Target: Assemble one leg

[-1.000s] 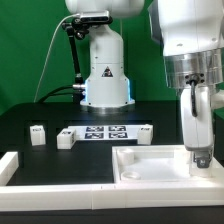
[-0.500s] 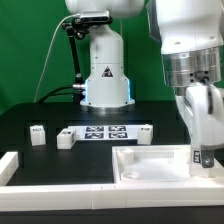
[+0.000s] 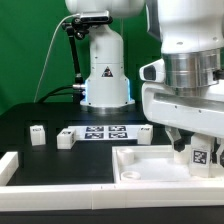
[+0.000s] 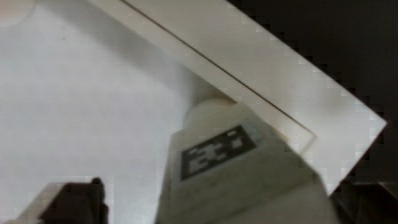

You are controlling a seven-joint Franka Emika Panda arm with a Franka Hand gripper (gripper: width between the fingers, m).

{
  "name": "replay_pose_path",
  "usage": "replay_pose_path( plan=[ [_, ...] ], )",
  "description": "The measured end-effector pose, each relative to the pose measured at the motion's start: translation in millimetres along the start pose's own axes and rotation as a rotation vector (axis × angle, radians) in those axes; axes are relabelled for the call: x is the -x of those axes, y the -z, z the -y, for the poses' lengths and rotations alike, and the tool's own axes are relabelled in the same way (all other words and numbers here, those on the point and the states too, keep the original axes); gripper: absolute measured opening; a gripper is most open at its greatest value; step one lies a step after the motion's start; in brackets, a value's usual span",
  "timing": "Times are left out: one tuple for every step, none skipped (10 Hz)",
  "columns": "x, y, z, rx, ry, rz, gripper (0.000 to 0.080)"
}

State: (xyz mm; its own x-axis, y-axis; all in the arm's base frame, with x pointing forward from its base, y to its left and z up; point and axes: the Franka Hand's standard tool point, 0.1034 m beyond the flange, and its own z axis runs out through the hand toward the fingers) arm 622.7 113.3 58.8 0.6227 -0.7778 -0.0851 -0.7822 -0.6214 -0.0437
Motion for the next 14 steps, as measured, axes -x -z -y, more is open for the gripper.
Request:
replay_pose_path(
  plan=[
    [-0.9,-0.3,0.0,0.010,0.077,-0.010,0.0649],
    [-1.5,-0.5,-0.8,0.023,0.193,-0.021,0.0649],
    [0.0,-0.8,0.3,0.032,0.294,-0.032,0.0649],
    [0.5,-0.5,2.0,0.025,0.378,-0.043,0.0649],
    [-0.2,-0.9,1.4,0.025,0.401,-0.043,0.0649],
    [-0.2,-0.9,1.3,0.025,0.399,-0.043,0.0538],
    [-0.3,-1.0,1.3,0.025,0.399,-0.043,0.0402],
    [-0.3,-1.0,1.3,0.025,0.399,-0.043,0.0402],
    [-0.3,-1.1,1.2,0.025,0.393,-0.043,0.0266],
    [-0.2,-1.1,1.2,0.024,0.363,-0.043,0.0266],
    [-0.4,-1.1,1.2,0.024,0.364,-0.043,0.0266],
    [-0.2,-1.2,1.2,0.023,0.308,-0.044,0.0266],
    [0.5,-1.4,1.6,0.018,0.214,-0.041,0.0266],
    [0.9,-1.6,1.6,0.014,0.151,-0.039,0.0266]
  ],
)
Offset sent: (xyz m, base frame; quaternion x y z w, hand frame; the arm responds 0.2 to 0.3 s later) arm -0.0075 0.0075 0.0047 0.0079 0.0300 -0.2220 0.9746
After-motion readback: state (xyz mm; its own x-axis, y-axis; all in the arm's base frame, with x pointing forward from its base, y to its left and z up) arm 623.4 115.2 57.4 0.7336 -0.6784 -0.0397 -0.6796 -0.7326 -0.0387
